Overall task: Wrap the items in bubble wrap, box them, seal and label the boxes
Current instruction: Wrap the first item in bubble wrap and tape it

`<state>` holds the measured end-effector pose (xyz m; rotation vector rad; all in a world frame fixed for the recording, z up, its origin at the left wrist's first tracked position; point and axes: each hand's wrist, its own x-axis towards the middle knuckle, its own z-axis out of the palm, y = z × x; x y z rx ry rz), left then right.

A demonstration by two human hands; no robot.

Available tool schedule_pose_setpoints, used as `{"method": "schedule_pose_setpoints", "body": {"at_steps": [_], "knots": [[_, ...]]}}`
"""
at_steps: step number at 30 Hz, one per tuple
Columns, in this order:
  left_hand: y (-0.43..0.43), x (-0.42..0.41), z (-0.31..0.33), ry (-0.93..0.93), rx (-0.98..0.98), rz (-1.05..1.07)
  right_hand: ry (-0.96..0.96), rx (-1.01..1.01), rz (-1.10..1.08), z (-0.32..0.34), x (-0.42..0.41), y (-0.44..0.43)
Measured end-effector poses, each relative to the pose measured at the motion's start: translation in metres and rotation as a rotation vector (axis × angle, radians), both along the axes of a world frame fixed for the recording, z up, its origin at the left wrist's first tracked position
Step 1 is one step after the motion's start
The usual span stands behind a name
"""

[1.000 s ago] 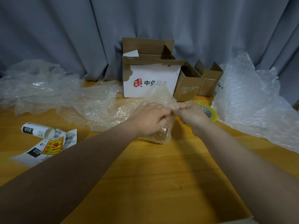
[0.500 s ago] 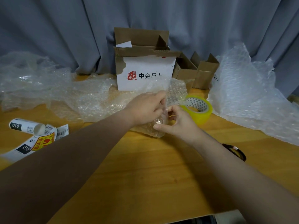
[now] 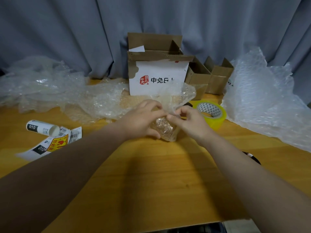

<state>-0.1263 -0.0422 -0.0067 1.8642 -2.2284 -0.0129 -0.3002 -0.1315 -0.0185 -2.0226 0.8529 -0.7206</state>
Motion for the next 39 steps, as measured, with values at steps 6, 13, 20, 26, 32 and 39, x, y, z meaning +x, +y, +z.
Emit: {"method": "schedule_pose_setpoints", "body": {"at_steps": [6, 13, 20, 26, 32, 39], "knots": [[-0.010, 0.007, 0.001, -0.061, -0.015, -0.028, -0.202, 0.156, -0.115, -0.003, 0.012, 0.005], [-0.015, 0.012, 0.001, 0.033, 0.012, -0.084, -0.322, 0.625, -0.267, 0.005, 0.027, -0.007], [-0.019, 0.008, 0.002, -0.248, 0.062, -0.048, -0.411, 0.445, -0.402, -0.010, 0.047, -0.001], [-0.022, 0.005, 0.003, -0.218, 0.031, -0.023, -0.495, 0.196, -0.338, -0.014, 0.038, 0.017], [-0.024, 0.008, 0.027, -0.051, 0.177, -0.049, -0.424, 0.115, -0.182, -0.007, 0.027, 0.026], [-0.019, 0.003, 0.024, -0.003, 0.211, 0.021, -0.039, -0.086, 0.137, -0.012, 0.001, 0.021]]}}
